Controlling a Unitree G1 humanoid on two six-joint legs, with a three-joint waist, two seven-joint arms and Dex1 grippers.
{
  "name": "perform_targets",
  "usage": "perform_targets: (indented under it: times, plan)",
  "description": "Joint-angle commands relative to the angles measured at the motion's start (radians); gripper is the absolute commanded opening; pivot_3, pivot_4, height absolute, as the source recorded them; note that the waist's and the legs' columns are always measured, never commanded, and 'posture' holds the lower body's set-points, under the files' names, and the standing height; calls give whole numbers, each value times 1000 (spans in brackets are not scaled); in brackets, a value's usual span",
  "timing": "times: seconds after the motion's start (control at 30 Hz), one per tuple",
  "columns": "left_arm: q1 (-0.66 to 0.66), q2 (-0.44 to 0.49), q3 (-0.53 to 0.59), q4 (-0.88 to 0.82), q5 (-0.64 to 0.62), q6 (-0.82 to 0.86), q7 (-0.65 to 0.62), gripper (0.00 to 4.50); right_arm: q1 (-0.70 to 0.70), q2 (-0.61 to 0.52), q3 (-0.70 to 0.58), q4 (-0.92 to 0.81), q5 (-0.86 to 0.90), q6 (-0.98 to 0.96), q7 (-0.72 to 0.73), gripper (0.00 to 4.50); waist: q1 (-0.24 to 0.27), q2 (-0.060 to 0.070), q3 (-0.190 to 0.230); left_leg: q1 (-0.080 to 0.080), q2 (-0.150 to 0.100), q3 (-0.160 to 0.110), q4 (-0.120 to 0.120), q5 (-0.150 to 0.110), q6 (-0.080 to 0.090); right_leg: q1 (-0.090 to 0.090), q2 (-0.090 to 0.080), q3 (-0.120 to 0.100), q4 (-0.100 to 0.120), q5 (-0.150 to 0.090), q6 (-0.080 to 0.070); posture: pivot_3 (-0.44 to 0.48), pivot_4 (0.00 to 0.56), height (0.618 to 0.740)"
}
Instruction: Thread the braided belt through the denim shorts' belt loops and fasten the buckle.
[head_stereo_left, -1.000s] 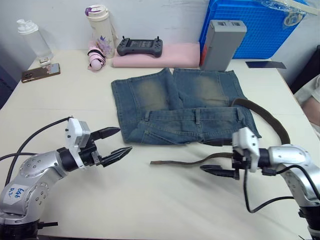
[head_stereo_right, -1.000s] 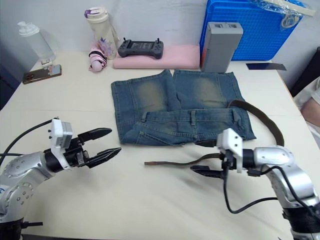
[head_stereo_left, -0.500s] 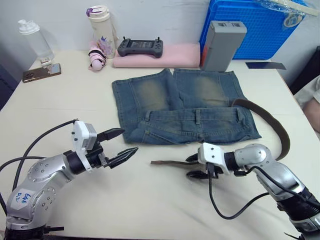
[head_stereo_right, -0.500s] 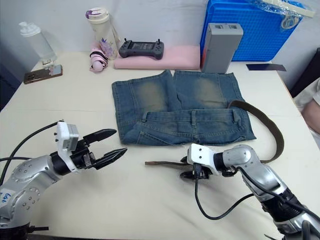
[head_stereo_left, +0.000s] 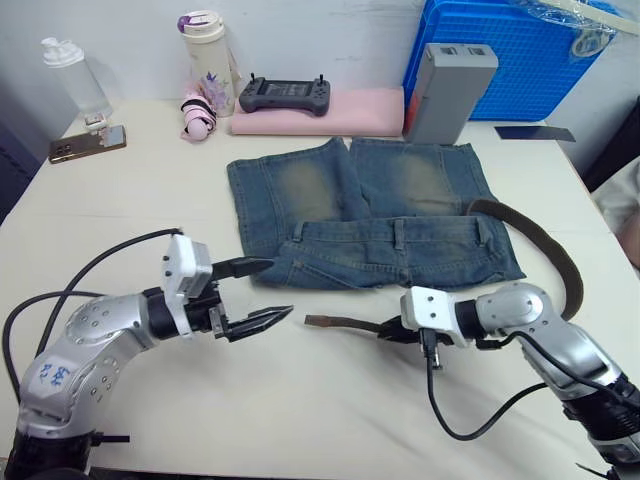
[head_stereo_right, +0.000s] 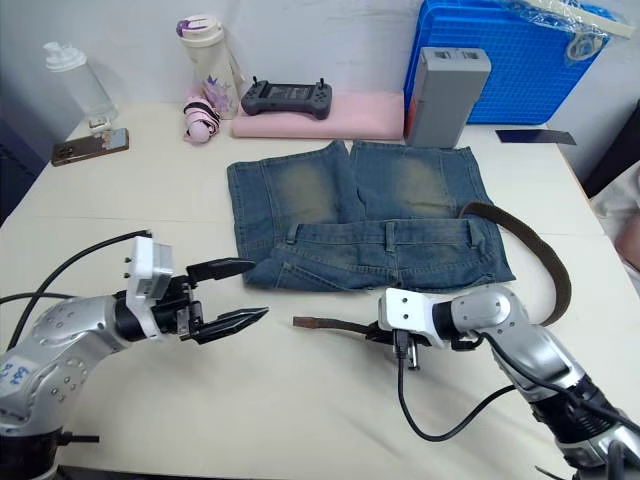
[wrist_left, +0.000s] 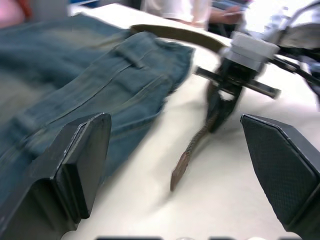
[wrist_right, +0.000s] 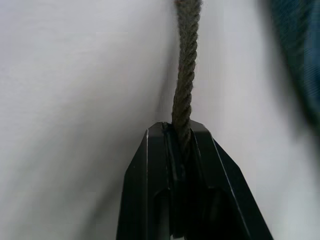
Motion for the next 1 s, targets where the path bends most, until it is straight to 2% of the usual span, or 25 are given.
perform_targets:
  times: [0.03, 0.33, 0.6, 0.73, 0.93, 0.97, 1.0]
  plan:
    - [-43, 10, -74, 15, 18, -16, -74, 4500, -34, -13, -42, -76, 8, -4, 4, 17, -3, 0, 0, 0, 0, 0, 0, 0, 0, 0, 0, 0, 0, 0, 0, 0, 150, 724]
    - [-143, 0, -200, 172, 190, -155, -162, 4500, -17, -5, -50, -145, 16, 69, -26, 17, 0, 0, 0, 0, 1, 0, 0, 0, 0, 0, 1, 0, 0, 0, 0, 0, 150, 724]
    - [-176, -13, -210, 239, 196, -160, -215, 4500, 8, -13, -77, -182, 30, 118, -48, 17, 0, 0, 0, -1, 1, 0, 0, -1, 1, 0, 1, 0, -1, 0, 0, 0, 150, 724]
    - [-176, -31, -211, 244, 183, -142, -218, 3268, 15, -13, -85, -200, 35, 137, -55, 0, -1, 0, 0, -1, 1, 0, 0, -1, 1, 0, 1, 0, 0, 0, 0, 0, 150, 724]
    - [-176, -53, -209, 244, 185, -127, -211, 373, 28, -19, -97, -227, 48, 166, -61, 0, -1, 0, 0, -1, 1, 0, 0, -1, 1, 0, 1, 0, 0, 0, 0, 0, 150, 724]
    - [-174, -55, -209, 243, 184, -124, -210, 21, 30, -21, -99, -230, 50, 169, -60, 0, -1, 0, 0, -1, 1, 0, 0, -1, 1, 0, 1, 0, -1, 0, 0, 0, 150, 724]
    - [-171, -58, -211, 242, 185, -123, -208, 21, 31, -23, -101, -232, 53, 172, -60, 0, -1, 0, 0, -1, 1, 0, 0, -1, 1, 0, 1, 0, 0, 0, 0, 0, 150, 724]
